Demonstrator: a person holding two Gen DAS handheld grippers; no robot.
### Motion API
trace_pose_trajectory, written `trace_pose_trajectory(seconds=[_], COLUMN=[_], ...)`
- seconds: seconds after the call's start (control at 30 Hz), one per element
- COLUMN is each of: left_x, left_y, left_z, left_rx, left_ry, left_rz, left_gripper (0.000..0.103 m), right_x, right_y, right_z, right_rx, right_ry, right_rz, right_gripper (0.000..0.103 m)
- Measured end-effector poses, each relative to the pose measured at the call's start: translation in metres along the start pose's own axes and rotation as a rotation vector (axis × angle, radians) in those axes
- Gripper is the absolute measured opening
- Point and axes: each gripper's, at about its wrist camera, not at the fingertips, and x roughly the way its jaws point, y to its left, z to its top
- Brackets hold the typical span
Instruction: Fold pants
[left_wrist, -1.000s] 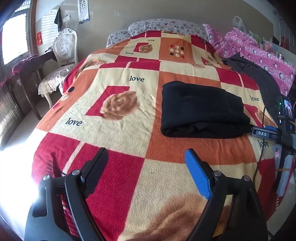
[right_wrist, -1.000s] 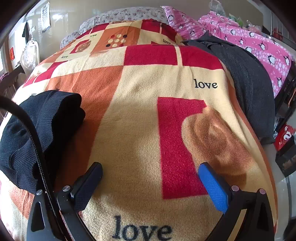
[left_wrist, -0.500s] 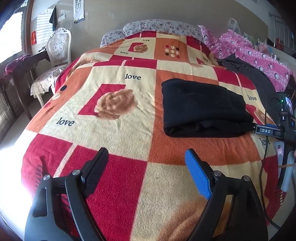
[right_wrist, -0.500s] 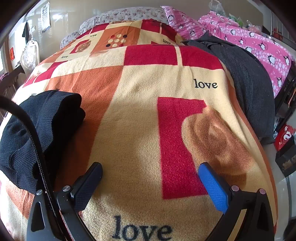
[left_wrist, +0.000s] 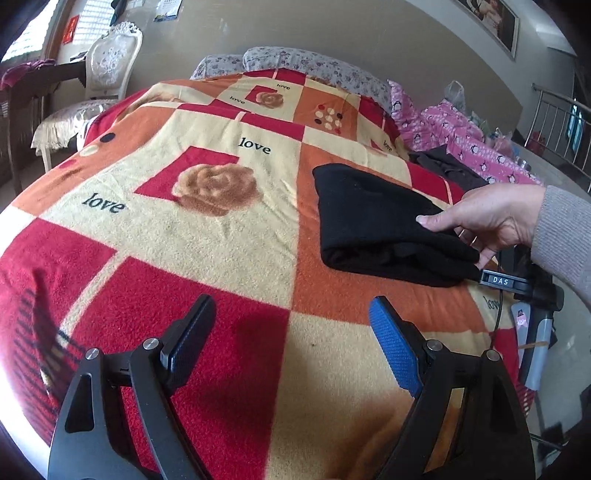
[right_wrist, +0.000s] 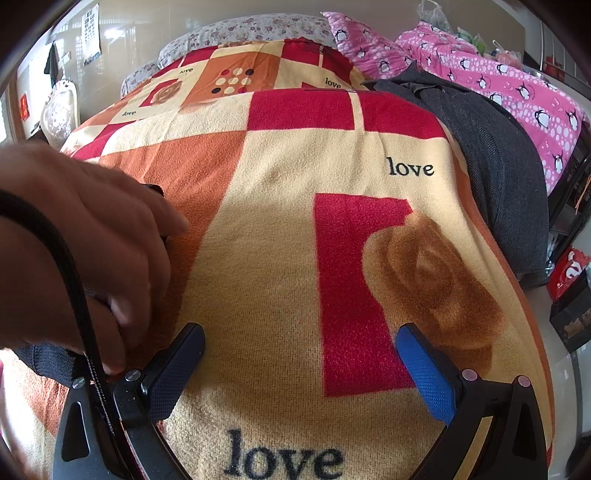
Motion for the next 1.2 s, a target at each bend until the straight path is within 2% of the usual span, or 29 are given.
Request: trace_pose_trajectory(seconds=[0.03,0.13,0.47,0.7,0.93,1.03,1.2], left_x=[0.002,0.009,-0.008,-0.006,-0.017,-0.011,-0.003], left_y=[0.004,0.009,-0.003,0.0,0.0,0.003,0.014], left_z=[0.0,0.001,-0.004,0.0,0.001,0.002,0.002], left_rx=[-0.018,-0.041,0.038,0.0,0.012,-0.004,-0.064], left_ry=[0.016,0.061,-0.014,-0.039,-0.098,-0.061,-0.023], left_rz=[-0.026,-0.042,-0.025,-0.064,-0.083,-0.059,-0.071], left_gripper=[0.085,0.085,0.085,0.085,0.085,0.085,0.085], right_x=[0.0,0.0,0.0,0.0,0.0,0.0,0.0], right_y=[0.0,0.0,0.0,0.0,0.0,0.0,0.0], right_z=[0.0,0.0,0.0,0.0,0.001,0.001,0.0], right_rx=[0.0,0.0,0.0,-0.001,-0.001,-0.001,-0.001], right_ry=[0.0,0.0,0.0,0.0,0.0,0.0,0.0], right_rz=[0.0,0.0,0.0,0.001,0.001,0.001,0.001], right_gripper=[0.103,0.103,0.103,0.103,0.103,0.103,0.103])
